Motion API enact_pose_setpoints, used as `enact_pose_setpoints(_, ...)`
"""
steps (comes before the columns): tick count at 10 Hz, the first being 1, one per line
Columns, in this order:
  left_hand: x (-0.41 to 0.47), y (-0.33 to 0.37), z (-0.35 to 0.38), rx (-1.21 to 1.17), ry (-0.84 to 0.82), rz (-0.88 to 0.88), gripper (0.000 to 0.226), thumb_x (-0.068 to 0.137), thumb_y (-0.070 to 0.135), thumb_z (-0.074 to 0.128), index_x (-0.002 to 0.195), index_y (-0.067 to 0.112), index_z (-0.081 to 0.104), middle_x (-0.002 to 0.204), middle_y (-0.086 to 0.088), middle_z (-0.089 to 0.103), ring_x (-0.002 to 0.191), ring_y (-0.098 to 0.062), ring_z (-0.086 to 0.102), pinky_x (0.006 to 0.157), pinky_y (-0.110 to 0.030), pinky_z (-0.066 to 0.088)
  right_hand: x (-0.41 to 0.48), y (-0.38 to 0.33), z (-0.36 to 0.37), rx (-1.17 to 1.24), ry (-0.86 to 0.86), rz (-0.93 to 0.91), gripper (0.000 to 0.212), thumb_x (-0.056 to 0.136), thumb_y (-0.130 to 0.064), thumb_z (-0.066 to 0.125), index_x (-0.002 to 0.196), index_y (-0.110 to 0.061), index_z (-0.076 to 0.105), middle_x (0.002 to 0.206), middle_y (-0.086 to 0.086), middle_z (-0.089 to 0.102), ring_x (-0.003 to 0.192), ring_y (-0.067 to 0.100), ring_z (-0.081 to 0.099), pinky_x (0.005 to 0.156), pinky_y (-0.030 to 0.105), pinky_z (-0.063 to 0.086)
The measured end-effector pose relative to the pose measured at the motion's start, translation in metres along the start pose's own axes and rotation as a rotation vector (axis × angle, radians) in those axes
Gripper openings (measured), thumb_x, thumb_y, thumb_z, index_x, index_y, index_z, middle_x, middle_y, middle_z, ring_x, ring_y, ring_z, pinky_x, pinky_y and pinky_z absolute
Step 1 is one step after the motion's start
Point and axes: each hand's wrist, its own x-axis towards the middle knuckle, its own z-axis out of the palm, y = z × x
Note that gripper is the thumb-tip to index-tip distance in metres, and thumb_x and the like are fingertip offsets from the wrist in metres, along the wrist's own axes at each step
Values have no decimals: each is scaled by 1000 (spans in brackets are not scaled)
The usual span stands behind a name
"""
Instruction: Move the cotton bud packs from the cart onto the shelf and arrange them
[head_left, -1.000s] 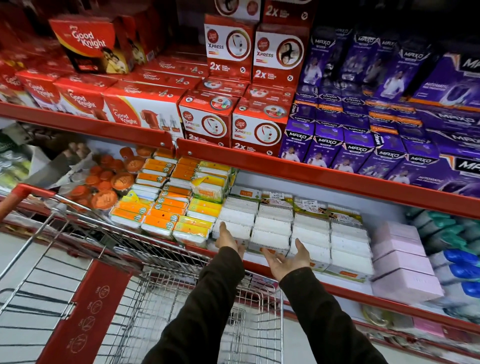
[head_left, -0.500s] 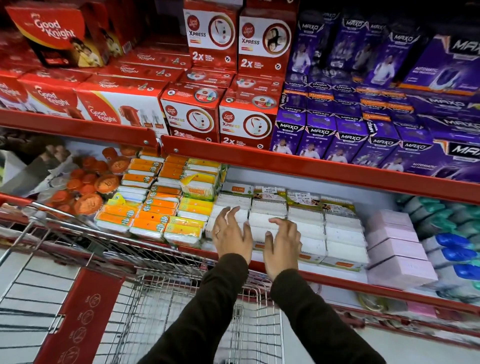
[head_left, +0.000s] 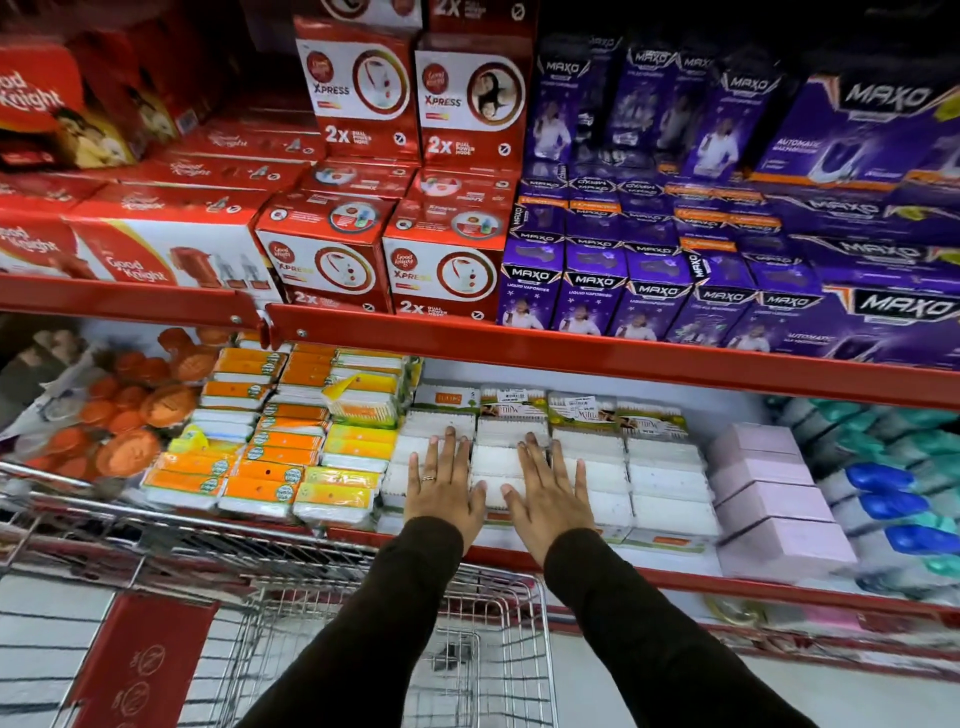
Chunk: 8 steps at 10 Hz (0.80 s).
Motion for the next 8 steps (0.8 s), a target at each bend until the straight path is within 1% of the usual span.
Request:
enact_pose_setpoints(1,1,16,-4,-26,66,-8,84,80,54,-12,156,17,-13,163,-4,-21,152,-22,-15,123,-48,-10,-3,26,-19,-10,110,115,69,95,-52,6,157,-21,6,165,3,-2,152,25,-12,119,46,-16)
enact_pose_setpoints(2,4,38,-5,-47,60,68,90,73,54,-17,156,18,-13,164,-4,-19,152,-23,-15,122,-46,-11,-8,57,-27,-49,140,241,72,95,-53,3,155,-17,16,166,8,8,153,28,-9,119,48,-14)
enact_pose_setpoints(3,5,70,5,-26,23,174,90,73,56,-17,155,21,-14,164,-4,-20,152,-23,-15,122,-45,-10,-16,95,-24,-48,94,370,69,98,-52,8,157,-15,12,167,6,1,153,28,-12,123,55,-6)
enact_pose_setpoints(4,6,77,14,4,6,171,88,72,57,-18,152,22,-20,162,-3,-24,152,-23,-17,122,-45,-11,-18,102,-18,-58,53,377,66,101,-50,11,157,-17,1,165,2,-10,152,27,-14,123,56,-4)
enact_pose_setpoints(5,7,79,16,62,7,144,73,86,57,-7,149,22,-24,161,-2,-26,152,-23,-17,122,-45,-12,-16,103,-15,-80,57,363,65,101,-49,10,156,-19,-5,163,0,-16,152,27,-15,122,56,-5)
enact_pose_setpoints(6,4,79,13,66,-32,137,69,99,53,10,153,21,-18,162,-2,-25,152,-22,-18,123,-45,-12,-19,104,-20,-48,17,368,65,101,-49,10,157,-18,-3,165,2,-13,152,27,-17,122,55,-7)
enact_pose_setpoints(7,-4,83,2,20,21,114,69,98,52,6,156,19,-14,164,-2,-19,152,-22,-15,122,-43,-12,-27,103,-33,-11,63,326,68,99,-51,4,158,-17,1,166,4,-10,151,26,-18,123,51,-8)
enact_pose_setpoints(8,-16,90,-11,24,132,120,77,88,52,-9,156,17,-10,165,-4,-14,153,-23,-12,121,-43,-12,-38,95,-43,-63,223,220,73,94,-52,-2,157,-16,3,166,4,-6,152,25,-15,124,50,-6)
